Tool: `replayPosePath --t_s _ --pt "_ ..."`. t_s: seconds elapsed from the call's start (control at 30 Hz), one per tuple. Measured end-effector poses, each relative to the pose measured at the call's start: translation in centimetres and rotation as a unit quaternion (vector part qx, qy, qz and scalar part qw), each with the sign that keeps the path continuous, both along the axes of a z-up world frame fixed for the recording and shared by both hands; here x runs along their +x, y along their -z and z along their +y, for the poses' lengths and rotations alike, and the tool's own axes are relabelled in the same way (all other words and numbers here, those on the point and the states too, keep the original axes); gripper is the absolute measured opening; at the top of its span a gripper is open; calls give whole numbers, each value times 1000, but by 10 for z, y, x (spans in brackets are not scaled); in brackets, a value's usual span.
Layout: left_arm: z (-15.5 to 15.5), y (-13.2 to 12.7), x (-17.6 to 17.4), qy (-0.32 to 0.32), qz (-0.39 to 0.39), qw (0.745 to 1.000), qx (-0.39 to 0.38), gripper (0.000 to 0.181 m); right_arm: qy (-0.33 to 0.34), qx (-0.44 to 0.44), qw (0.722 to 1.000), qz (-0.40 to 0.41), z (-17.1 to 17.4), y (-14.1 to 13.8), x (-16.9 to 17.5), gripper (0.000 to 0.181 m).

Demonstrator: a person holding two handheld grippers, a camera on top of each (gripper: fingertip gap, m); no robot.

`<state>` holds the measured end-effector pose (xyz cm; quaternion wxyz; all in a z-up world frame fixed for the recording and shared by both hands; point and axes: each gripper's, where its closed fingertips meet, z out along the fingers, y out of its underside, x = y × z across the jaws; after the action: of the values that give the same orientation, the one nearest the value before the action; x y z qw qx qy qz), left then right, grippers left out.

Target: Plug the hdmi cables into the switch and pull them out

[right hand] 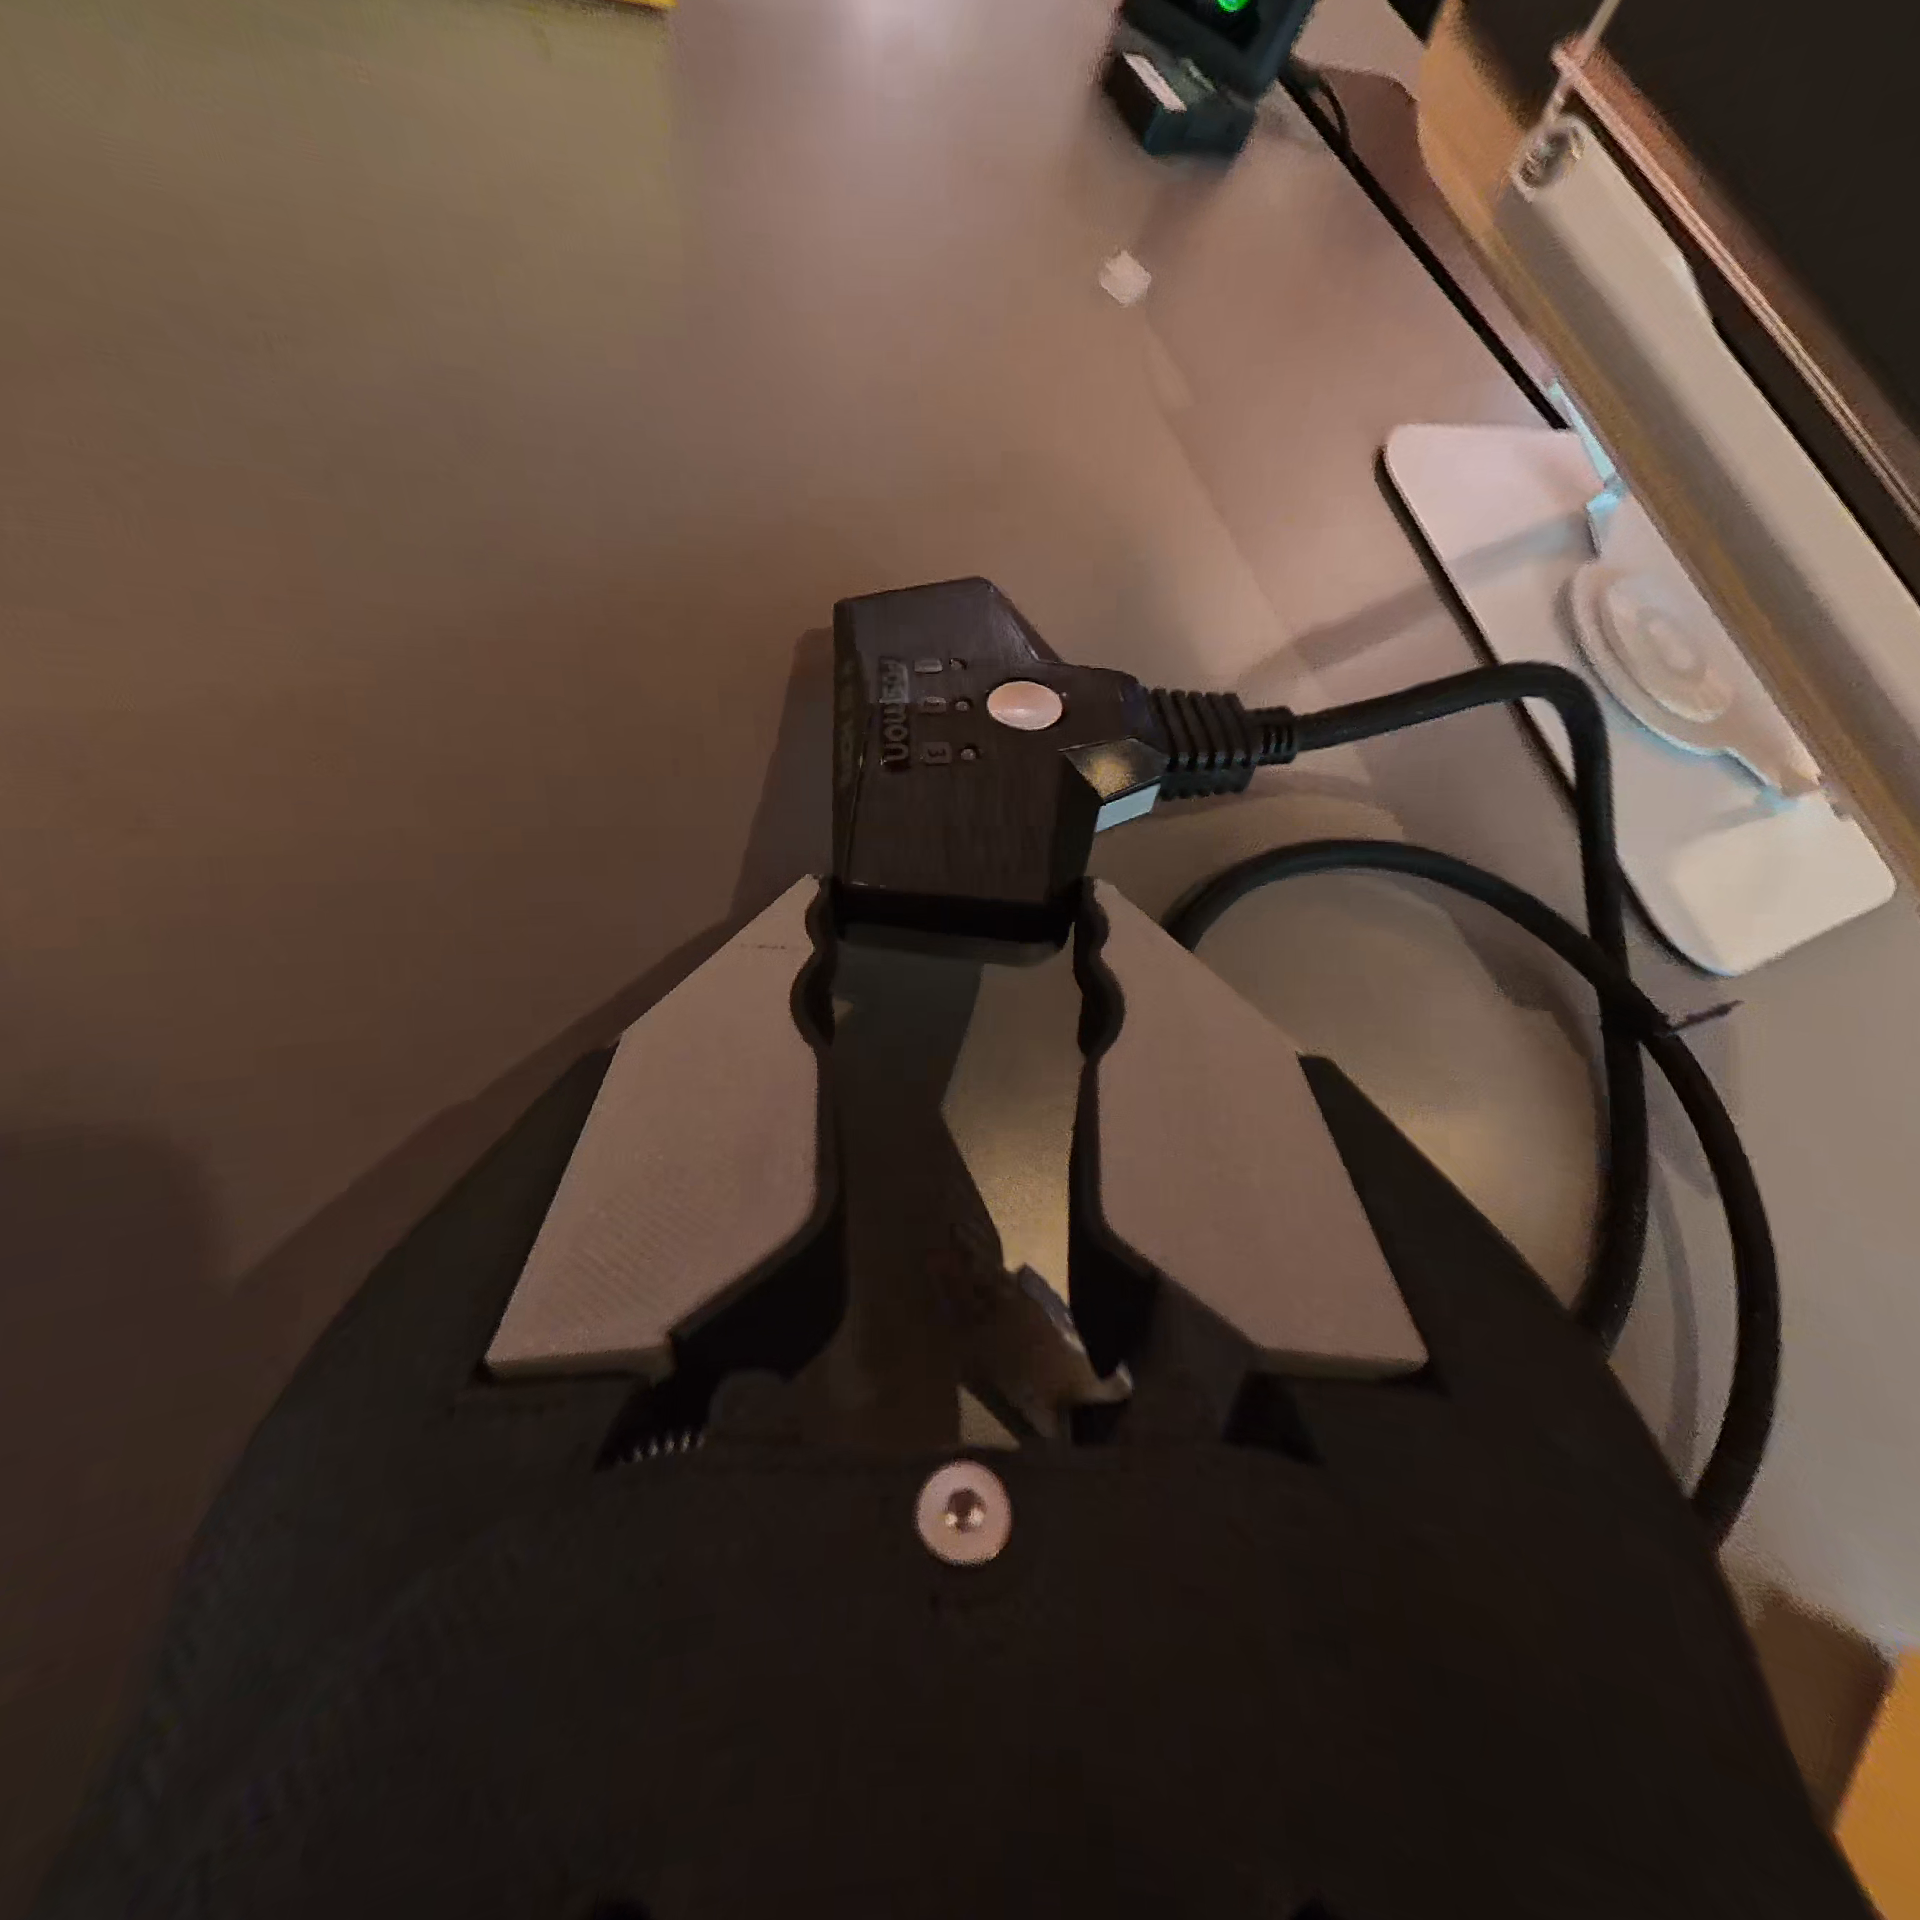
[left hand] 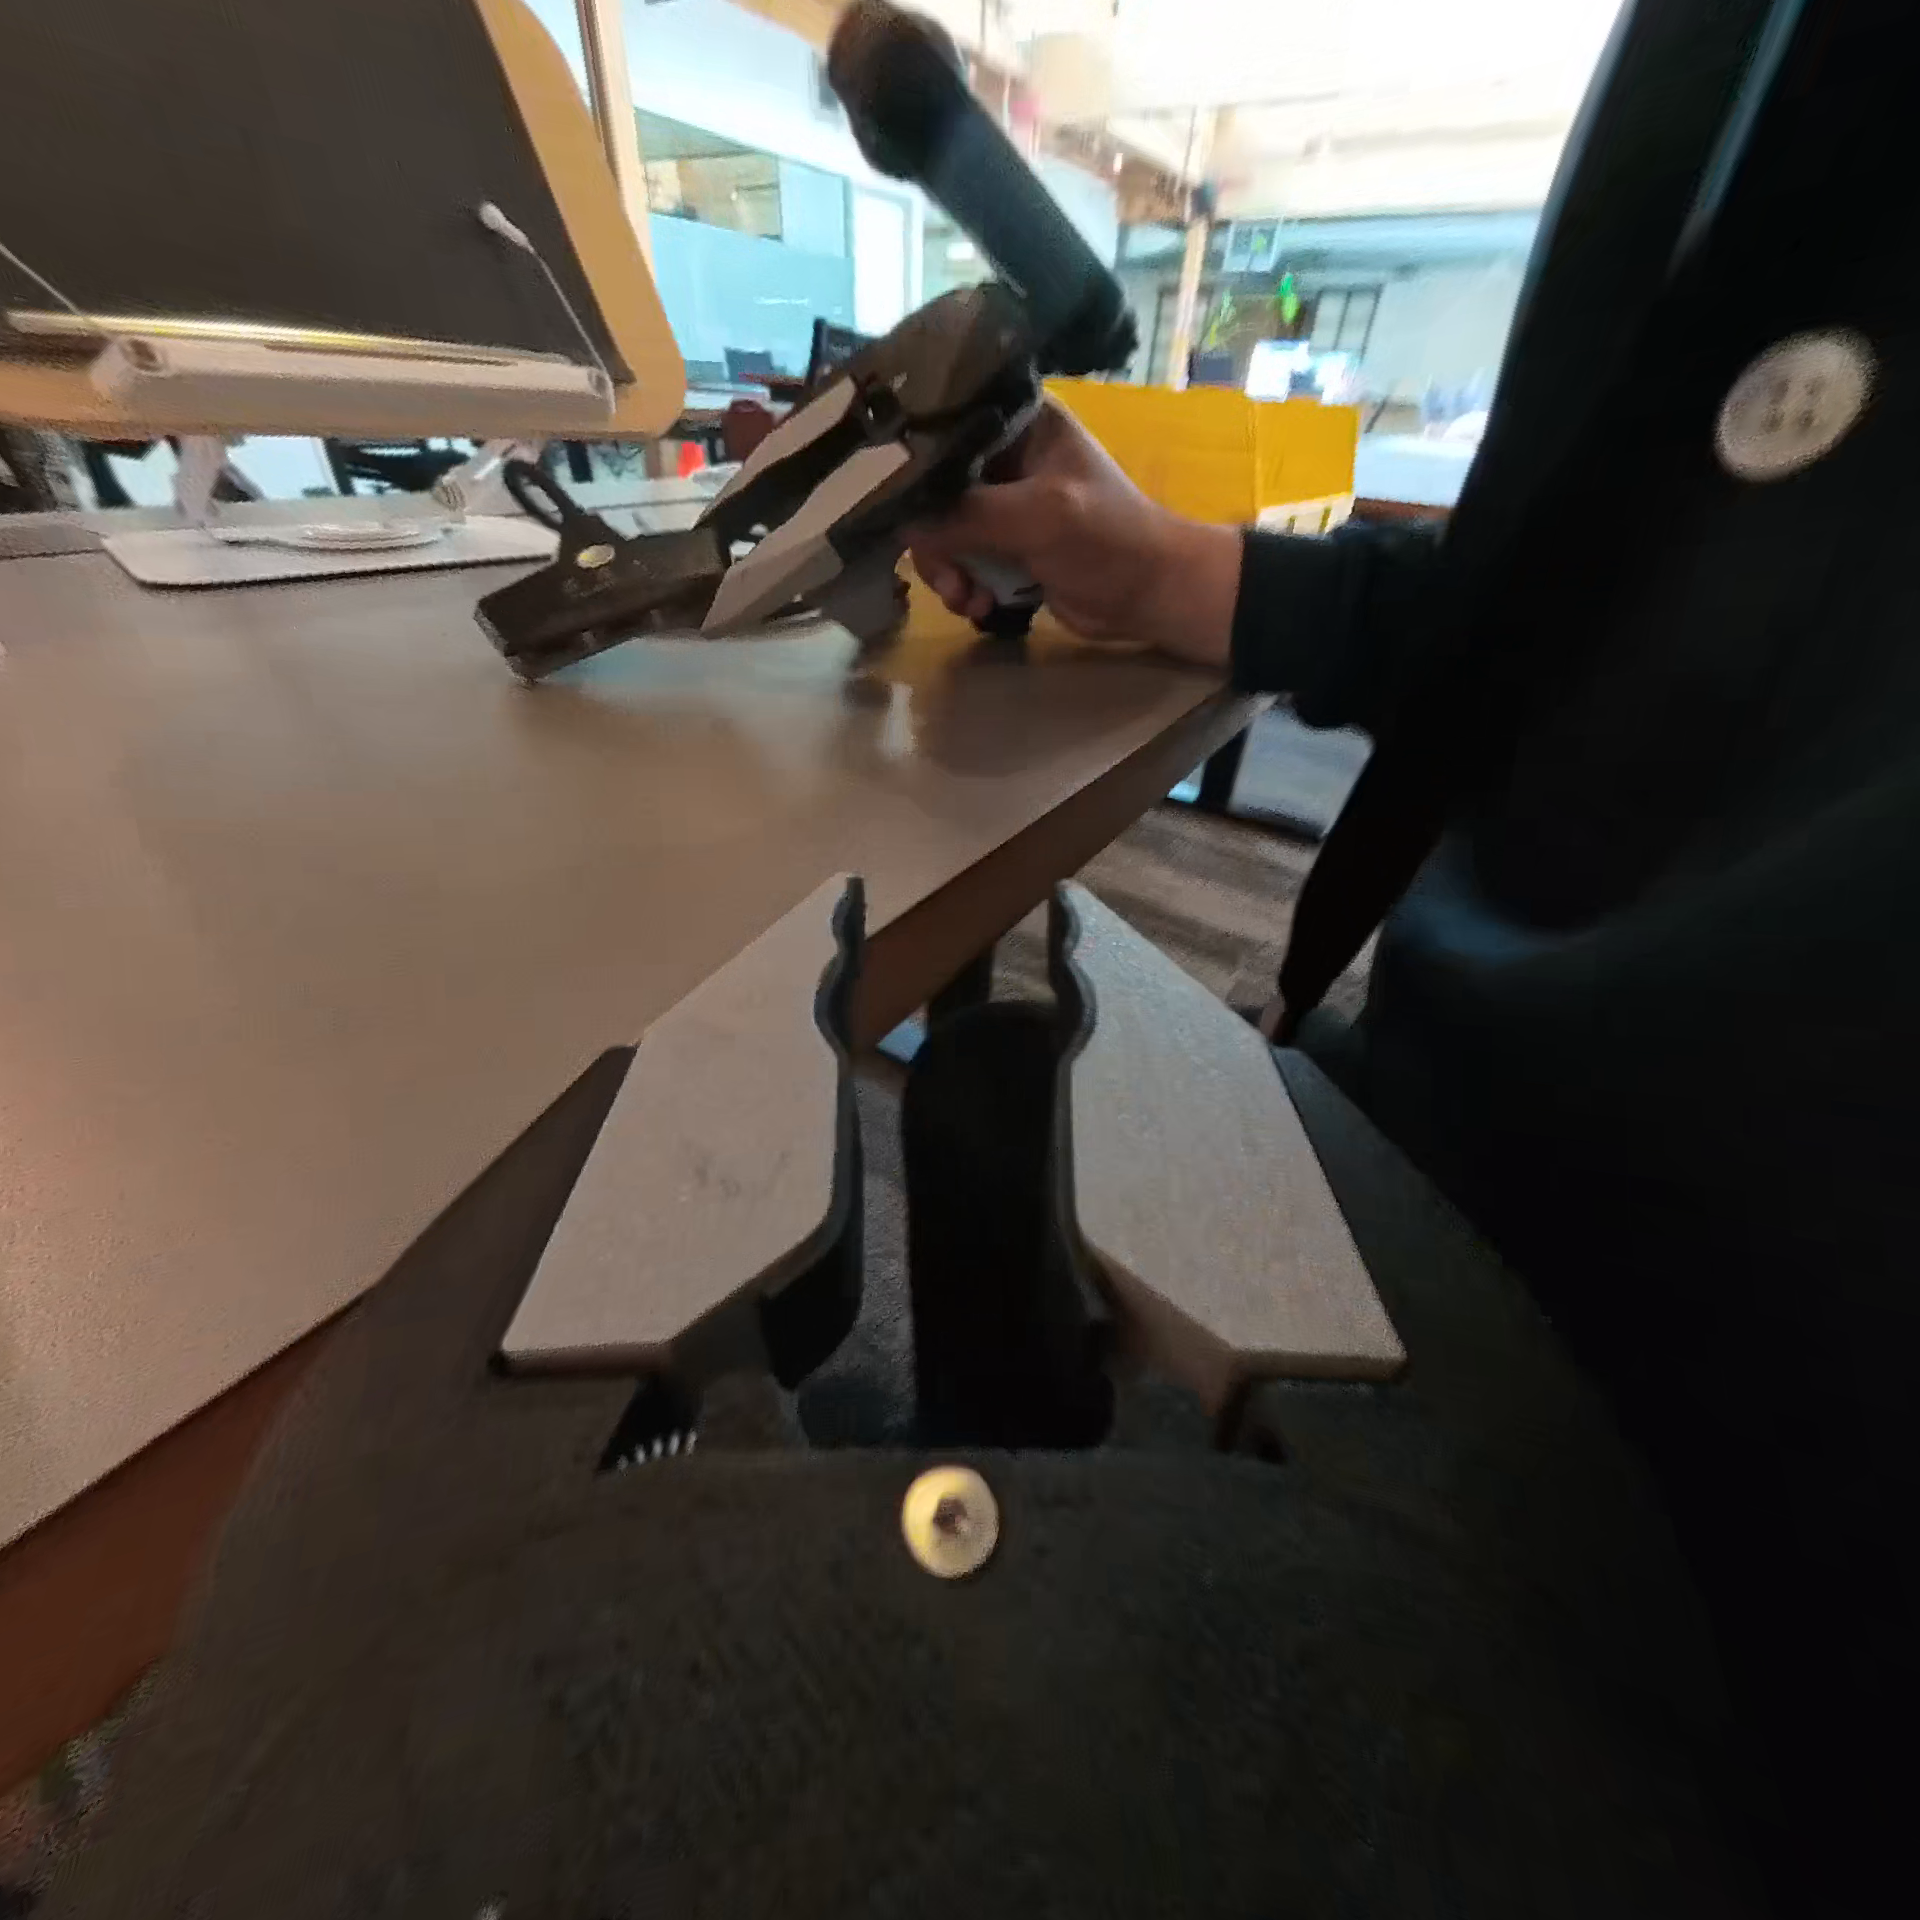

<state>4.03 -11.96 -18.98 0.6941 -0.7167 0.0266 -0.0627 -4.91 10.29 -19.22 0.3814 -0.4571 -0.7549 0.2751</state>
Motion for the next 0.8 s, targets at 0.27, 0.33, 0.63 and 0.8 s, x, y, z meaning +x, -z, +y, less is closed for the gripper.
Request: replayPosePath --t_s 0.27,0.33,0.63,0.8 --pt "-25 -12 -13 -53 -31 998 15 30 -85 3 996 12 -41 -4 10 43" --pt "-25 -13 -11 -54 -41 998 18 30 -102 6 994 23 -50 -7 13 43" --pt "-13 -6 9 -33 -46 998 -10 29 -100 -26 992 72 -50 -27 21 42" --pt "-3 6 11 -46 26 998 -36 27 -80 -8 994 74 -40 -25 23 43"
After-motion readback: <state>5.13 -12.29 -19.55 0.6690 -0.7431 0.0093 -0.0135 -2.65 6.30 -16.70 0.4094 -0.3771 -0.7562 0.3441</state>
